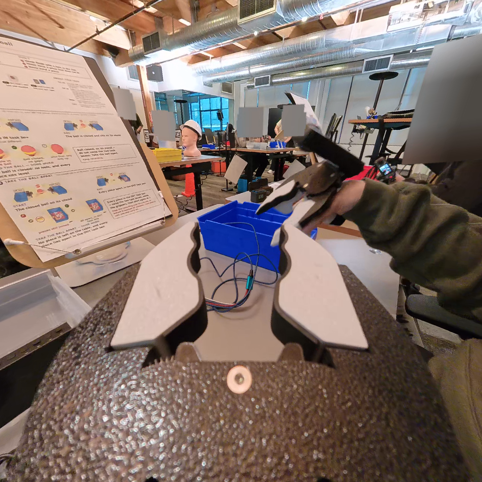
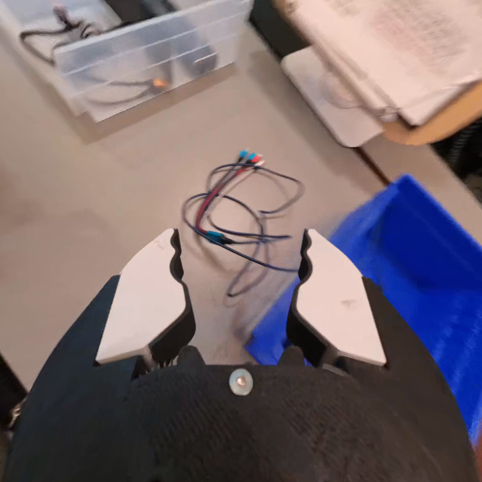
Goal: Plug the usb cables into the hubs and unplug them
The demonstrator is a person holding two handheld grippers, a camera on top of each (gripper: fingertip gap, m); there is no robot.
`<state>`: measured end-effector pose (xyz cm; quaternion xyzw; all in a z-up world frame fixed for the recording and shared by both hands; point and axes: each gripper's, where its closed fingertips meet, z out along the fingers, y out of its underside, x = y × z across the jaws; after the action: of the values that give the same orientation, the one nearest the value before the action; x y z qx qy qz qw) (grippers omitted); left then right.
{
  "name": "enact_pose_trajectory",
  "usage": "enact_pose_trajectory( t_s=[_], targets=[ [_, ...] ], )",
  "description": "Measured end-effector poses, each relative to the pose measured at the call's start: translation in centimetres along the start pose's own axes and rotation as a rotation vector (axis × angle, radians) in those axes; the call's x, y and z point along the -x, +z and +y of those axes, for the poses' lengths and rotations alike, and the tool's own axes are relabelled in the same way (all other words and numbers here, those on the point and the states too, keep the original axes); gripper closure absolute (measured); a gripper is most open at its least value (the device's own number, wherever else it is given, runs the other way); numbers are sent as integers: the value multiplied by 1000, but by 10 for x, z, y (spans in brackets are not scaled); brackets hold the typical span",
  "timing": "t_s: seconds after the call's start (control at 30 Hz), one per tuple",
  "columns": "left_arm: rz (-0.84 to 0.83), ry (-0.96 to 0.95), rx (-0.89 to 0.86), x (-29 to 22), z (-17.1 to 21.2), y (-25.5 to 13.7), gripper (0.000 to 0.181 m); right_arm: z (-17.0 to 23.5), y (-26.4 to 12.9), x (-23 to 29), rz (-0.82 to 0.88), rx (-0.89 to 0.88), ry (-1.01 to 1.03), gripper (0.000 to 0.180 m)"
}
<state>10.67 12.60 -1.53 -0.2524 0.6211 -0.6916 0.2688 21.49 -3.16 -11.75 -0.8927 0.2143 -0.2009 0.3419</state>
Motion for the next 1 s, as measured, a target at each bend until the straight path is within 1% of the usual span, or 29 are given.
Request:
enact_pose_trajectory(
  t_s=[0.07, 0.1, 0.13, 0.17, 0.2, 0.23, 0.27, 0.3, 0.33, 0.4, 0.43, 0.47, 0.57, 0.63, 0.7, 0.77, 0.87, 0.9, 0.93, 0.97, 1.0],
  targets=[
    [0, 8, 20, -1, 3, 0, 124, 2, 38, 21, -56, 123, -39, 96],
    [4, 15, 30, -2, 5, 0, 124, 10, 55, 25, -75, 224, -75, 95],
    [11, 21, 42, -3, 6, 0, 123, 24, 69, 29, -113, 342, -155, 90],
    [17, 27, 55, -4, 8, -1, 123, 38, 78, 31, -151, 456, -266, 93],
    [21, 34, 70, -5, 11, -2, 123, 49, 84, 25, -149, 547, -395, 103],
    [22, 43, 86, -4, 13, -3, 123, 60, 88, 19, -145, 627, -527, 108],
    [20, 55, 101, -3, 15, -4, 123, 69, 89, 14, -155, 693, -656, 108],
    [17, 68, 113, -1, 17, -6, 123, 74, 90, 12, -175, 726, -762, 115],
    [15, 77, 122, 0, 18, -7, 123, 77, 92, 15, -219, 732, -834, 127],
    [13, 75, 124, 4, 19, -9, 123, 80, 95, 27, -330, 697, -889, 140],
    [14, 65, 118, 5, 19, -9, 123, 79, 97, 30, -352, 684, -879, 159],
    [17, 55, 113, 6, 19, -9, 124, 79, 95, 33, -384, 687, -869, 166],
    [21, 51, 119, 7, 21, -9, 123, 63, 88, 33, -394, 592, -899, 166],
    [14, 60, 135, 9, 23, -10, 123, 40, 73, 26, -376, 497, -848, 166],
    [12, 66, 145, 9, 24, -11, 123, 10, 52, 2, -302, 400, -762, 166],
    [9, 64, 144, 10, 24, -12, 123, -25, 24, -39, -154, 290, -675, 166],
    [7, 57, 143, 10, 24, -12, 124, -69, -33, -106, 72, 106, -484, 166],
    [8, 56, 144, 10, 25, -11, 124, -77, -54, -132, 171, 53, -408, 166],
    [7, 54, 147, 10, 25, -11, 124, -76, -73, -154, 240, 35, -323, 166],
    [8, 53, 150, 10, 26, -10, 124, -68, -87, -169, 261, 38, -250, 167],
    [10, 54, 153, 10, 27, -9, 124, -57, -95, -175, 236, 46, -208, 168]
  ],
)
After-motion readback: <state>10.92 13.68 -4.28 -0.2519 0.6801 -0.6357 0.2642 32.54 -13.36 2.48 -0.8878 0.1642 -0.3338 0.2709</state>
